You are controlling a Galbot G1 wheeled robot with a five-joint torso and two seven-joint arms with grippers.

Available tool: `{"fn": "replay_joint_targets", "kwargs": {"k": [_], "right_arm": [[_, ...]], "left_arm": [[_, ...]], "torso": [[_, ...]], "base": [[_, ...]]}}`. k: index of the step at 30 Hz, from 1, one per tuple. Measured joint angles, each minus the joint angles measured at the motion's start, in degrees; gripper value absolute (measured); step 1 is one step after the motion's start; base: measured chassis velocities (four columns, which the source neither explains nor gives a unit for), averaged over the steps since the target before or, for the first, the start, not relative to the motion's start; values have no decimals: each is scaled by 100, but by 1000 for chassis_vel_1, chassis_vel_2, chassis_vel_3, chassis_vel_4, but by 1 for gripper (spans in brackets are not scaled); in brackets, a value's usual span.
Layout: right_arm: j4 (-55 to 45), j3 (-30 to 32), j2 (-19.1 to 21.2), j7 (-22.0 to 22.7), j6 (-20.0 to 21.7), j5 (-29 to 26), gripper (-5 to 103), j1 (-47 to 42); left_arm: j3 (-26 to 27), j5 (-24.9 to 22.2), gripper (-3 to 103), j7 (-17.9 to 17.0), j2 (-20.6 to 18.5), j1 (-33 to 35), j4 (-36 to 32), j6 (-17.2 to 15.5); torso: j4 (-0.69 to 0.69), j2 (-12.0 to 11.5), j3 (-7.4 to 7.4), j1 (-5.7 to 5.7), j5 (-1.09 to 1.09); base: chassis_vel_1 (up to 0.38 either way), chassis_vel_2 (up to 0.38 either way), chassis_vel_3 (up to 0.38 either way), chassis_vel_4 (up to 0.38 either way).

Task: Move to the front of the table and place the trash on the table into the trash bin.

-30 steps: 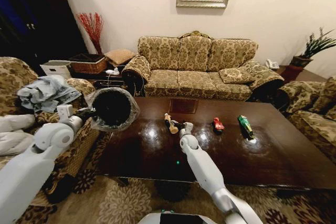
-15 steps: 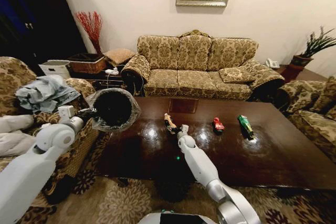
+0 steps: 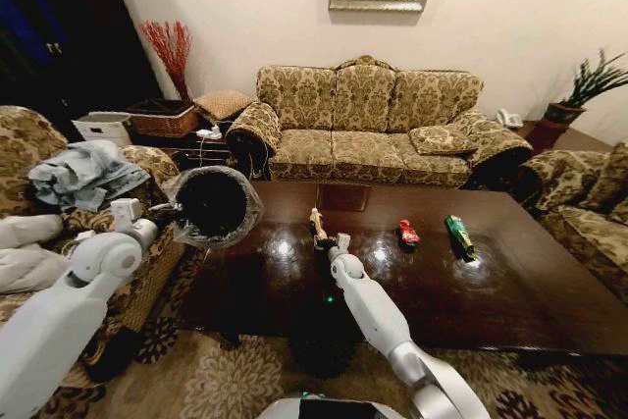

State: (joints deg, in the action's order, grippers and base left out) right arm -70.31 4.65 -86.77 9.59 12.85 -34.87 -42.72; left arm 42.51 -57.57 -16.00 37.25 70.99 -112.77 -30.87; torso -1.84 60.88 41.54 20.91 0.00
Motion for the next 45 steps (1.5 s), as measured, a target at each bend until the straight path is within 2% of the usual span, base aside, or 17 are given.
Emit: {"fn": "replay_joint_targets", "kwargs": {"k": [1,4,6,8,10,12,13,15,16,17,19,25,29,32,38,40,45], "right_arm": [[0,0,0,0,0,0,37,0],[-1296,67,162,-227,-181,-512,33,-369],[-1586,68,207,-271,-187,-668,33,-434],[-3164,38,524,-429,-3,-1868,33,-736],[-3357,28,577,-434,36,-2051,33,-762],[-4458,-44,974,-233,412,-3513,33,-854],[-4458,-44,974,-233,412,-3513,33,-854],[-5209,-152,1432,172,789,-5035,33,-877],[-5358,-193,1567,265,898,-5487,33,-876],[-5358,-193,1567,265,898,-5487,33,-876],[-5522,-474,1860,489,1088,-6177,33,-825],[-5548,-951,1963,1170,1224,-6775,33,-748],[-5150,-1205,1550,1807,1019,-7163,33,-567],[-4900,-1274,1275,1942,789,-7279,33,-450],[-4518,-1359,779,2262,446,-7172,33,-215],[-4255,-1389,473,2603,225,-7108,33,-22],[-3782,-1454,123,2634,109,-6773,33,186]], "left_arm": [[0,0,0,0,0,0,0,0],[-94,260,0,78,-2,-76,166,61],[-124,299,0,87,-2,-95,202,76],[-269,430,0,96,12,-181,343,136],[-284,437,0,97,20,-188,356,139],[-373,451,0,107,91,-219,390,140],[-373,451,0,107,91,-219,390,140],[-471,525,0,115,156,-252,411,159],[-501,581,0,126,165,-256,421,182],[-501,581,0,126,165,-256,421,182],[-620,819,0,170,203,-297,438,282],[-759,992,0,240,265,-401,398,350],[-800,1055,0,374,271,-382,205,378],[-793,1040,0,441,221,-296,10,392],[-719,1029,0,559,161,-219,-208,407],[-662,1089,0,684,154,-157,-344,452],[-587,1084,0,748,147,-69,-635,453]], "torso": [[0,0,0,0,0],[0,0,0,0,0],[-1,0,0,0,0],[0,0,-1,0,0],[0,0,-1,0,0],[0,0,-1,-1,0],[0,0,-1,-1,0],[1,0,-1,-1,1],[1,1,-1,-1,0],[1,1,-1,-1,0],[-1,0,-1,-1,1],[0,0,-1,0,0],[0,0,-1,-1,0],[-1,0,0,0,-1],[0,0,0,0,-1],[0,0,0,0,-1],[-1,0,0,0,-1]], "base": [[0,0,0,0],[0,0,0,0],[0,0,0,0],[0,0,0,0],[0,0,0,0],[0,0,0,0],[0,0,0,0],[0,0,0,0],[0,0,0,0],[0,0,0,0],[0,0,0,0],[0,0,0,0],[0,0,0,0],[0,0,0,0],[0,0,0,0],[0,0,0,0],[0,0,0,0]]}}
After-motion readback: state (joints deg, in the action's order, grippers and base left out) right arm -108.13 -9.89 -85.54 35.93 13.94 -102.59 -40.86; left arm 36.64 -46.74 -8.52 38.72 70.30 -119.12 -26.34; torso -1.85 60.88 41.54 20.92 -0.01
